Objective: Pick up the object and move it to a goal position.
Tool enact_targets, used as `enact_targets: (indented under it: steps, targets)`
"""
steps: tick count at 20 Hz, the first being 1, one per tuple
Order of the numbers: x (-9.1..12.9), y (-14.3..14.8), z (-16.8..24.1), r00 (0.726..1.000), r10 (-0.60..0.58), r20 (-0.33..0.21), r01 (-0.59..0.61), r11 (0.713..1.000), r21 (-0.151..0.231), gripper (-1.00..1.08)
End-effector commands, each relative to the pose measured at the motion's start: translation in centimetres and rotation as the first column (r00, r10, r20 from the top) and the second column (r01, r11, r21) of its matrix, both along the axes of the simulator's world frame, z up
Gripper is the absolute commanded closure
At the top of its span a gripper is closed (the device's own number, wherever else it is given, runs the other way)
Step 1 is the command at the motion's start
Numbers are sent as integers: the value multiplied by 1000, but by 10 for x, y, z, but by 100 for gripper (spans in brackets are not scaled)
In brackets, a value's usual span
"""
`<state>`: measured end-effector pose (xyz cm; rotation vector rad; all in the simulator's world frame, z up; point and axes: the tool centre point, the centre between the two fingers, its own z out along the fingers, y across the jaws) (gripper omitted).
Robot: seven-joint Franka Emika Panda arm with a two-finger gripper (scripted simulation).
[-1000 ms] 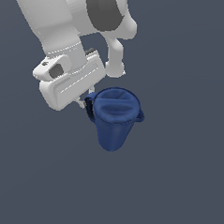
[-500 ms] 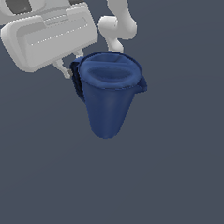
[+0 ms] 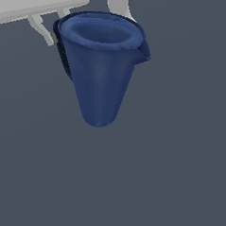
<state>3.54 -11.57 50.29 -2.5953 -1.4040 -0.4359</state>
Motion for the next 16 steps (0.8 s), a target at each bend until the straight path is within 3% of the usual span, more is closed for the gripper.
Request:
enact_targets:
  steps: [1, 16]
  targets:
    - [0, -2, 15, 1000, 1, 3, -1, 1000, 0, 108]
    - [2, -8, 42, 1000, 1, 3, -1, 1000, 2, 108]
